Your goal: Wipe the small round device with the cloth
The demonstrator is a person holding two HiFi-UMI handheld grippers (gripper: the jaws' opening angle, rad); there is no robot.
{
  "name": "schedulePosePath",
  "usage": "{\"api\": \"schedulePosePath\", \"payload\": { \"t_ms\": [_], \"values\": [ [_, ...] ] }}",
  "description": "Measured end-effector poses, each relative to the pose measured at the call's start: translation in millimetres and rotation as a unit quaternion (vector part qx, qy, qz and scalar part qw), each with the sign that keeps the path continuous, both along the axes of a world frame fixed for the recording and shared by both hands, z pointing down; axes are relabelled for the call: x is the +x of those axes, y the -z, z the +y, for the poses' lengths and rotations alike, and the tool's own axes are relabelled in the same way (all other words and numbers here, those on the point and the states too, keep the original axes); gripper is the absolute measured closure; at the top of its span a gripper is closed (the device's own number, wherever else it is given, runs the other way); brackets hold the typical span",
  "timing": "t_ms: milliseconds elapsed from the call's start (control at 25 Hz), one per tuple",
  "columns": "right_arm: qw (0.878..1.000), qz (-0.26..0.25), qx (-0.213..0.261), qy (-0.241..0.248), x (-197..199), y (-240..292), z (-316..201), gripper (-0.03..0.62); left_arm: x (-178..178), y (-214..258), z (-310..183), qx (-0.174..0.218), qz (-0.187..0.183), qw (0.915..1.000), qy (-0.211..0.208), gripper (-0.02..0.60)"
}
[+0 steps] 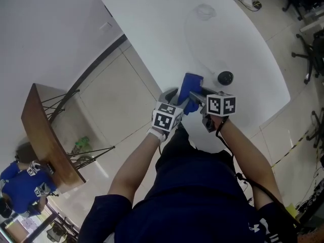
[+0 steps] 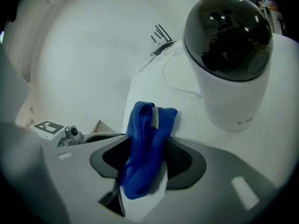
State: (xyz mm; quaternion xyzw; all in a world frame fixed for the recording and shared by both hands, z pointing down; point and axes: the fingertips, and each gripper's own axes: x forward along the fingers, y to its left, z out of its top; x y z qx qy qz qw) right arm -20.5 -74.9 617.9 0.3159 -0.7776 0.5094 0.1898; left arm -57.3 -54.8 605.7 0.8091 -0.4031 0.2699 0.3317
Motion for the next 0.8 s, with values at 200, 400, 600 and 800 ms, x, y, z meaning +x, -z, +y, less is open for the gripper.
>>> {"api": "schedulePosePath", "payload": {
  "t_ms": [200,400,600,800],
  "values": [
    [0.999,-0.038,-0.009,0.012,-13.2,10.8,1.8,0.461,0.2,4.0,1.0,-0.012,0.014,0.9998,0.006,0.350],
    [0.997,-0.023,0.076,-0.001,-6.9,41.6,-3.4,0.479,2.3,31.0,-2.5,0.011,0.032,0.9994,-0.008,0.350],
    [0.969,0.107,0.221,0.030,27.5,79.3,-20.1,0.480,9.1,79.5,-18.2,0.064,0.084,0.9943,-0.011,0.359],
    [0.940,0.178,0.291,0.029,67.5,113.0,-25.6,0.480,31.6,109.9,-35.3,0.110,0.114,0.9870,-0.030,0.364]
  ]
}}
